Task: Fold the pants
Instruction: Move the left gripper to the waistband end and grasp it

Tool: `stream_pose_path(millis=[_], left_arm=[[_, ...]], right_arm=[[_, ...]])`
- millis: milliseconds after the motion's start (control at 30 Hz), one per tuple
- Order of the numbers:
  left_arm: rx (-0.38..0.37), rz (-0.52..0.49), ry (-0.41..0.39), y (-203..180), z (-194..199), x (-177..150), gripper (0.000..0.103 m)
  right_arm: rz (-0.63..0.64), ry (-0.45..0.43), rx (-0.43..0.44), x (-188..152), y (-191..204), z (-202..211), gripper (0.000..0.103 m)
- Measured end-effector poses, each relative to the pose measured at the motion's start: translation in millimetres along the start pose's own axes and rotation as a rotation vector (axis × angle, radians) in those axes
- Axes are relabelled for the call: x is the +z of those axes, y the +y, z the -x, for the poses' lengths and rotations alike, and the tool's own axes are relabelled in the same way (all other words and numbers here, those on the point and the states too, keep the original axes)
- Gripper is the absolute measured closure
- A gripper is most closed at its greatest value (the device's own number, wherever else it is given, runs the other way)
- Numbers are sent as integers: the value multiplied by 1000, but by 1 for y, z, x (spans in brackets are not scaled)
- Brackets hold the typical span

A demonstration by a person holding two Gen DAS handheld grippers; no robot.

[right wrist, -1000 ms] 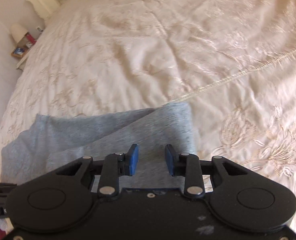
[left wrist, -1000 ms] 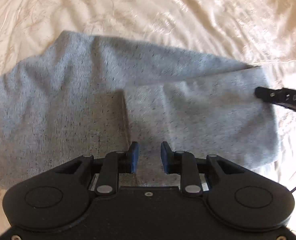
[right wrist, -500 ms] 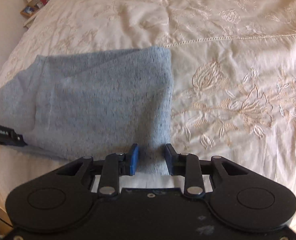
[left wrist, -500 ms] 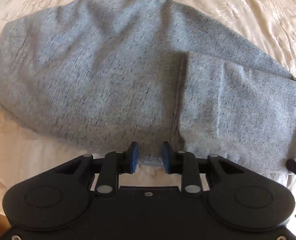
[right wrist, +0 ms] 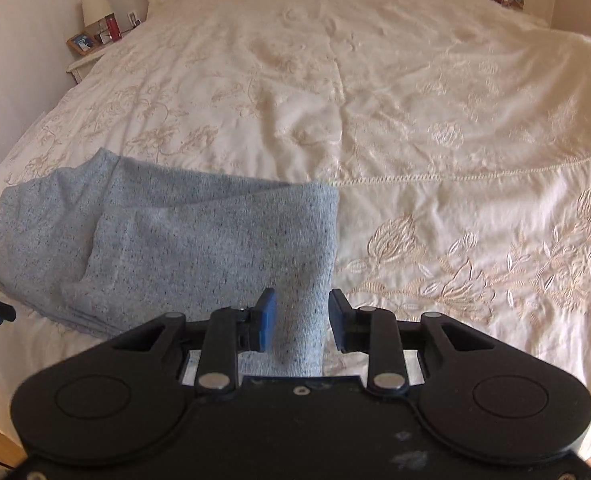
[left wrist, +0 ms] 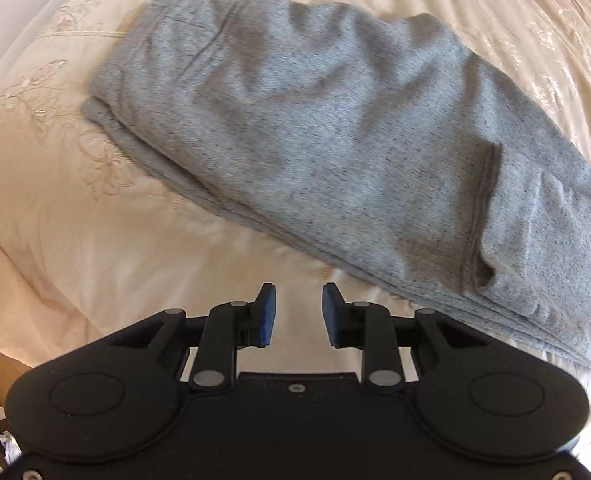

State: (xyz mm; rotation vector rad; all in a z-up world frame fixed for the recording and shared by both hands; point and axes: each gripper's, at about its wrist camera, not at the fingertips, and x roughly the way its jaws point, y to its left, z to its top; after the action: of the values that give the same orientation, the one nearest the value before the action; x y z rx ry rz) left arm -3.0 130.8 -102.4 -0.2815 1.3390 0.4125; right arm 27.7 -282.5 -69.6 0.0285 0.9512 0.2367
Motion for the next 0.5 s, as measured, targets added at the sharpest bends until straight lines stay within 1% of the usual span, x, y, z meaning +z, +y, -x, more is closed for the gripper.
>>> stream_pose_path(millis=[67, 100, 167, 267, 333, 433, 500], left_arm=[[8, 28, -9, 0, 1, 9, 66], [9, 38, -13, 3, -3, 14, 66], [11, 45, -24, 14, -7, 20, 66], [3, 38, -39, 37, -11, 32, 66], [-17, 25, -45, 51, -16, 42, 66], [-47, 10, -58, 74, -21, 57, 66], [-68, 28, -70, 92, -22, 70, 66]], right_arm=[[10, -29, -53, 3, 13, 3, 72], [16, -33, -55, 5, 18, 3, 72], [8, -39, -23, 8, 29, 3, 72], [20, 61, 70, 13, 55, -6, 72], [11, 86, 94, 11, 74, -8, 72], [0, 99, 78, 9, 111, -8, 73], [-47, 112, 88, 9, 129, -9, 73]])
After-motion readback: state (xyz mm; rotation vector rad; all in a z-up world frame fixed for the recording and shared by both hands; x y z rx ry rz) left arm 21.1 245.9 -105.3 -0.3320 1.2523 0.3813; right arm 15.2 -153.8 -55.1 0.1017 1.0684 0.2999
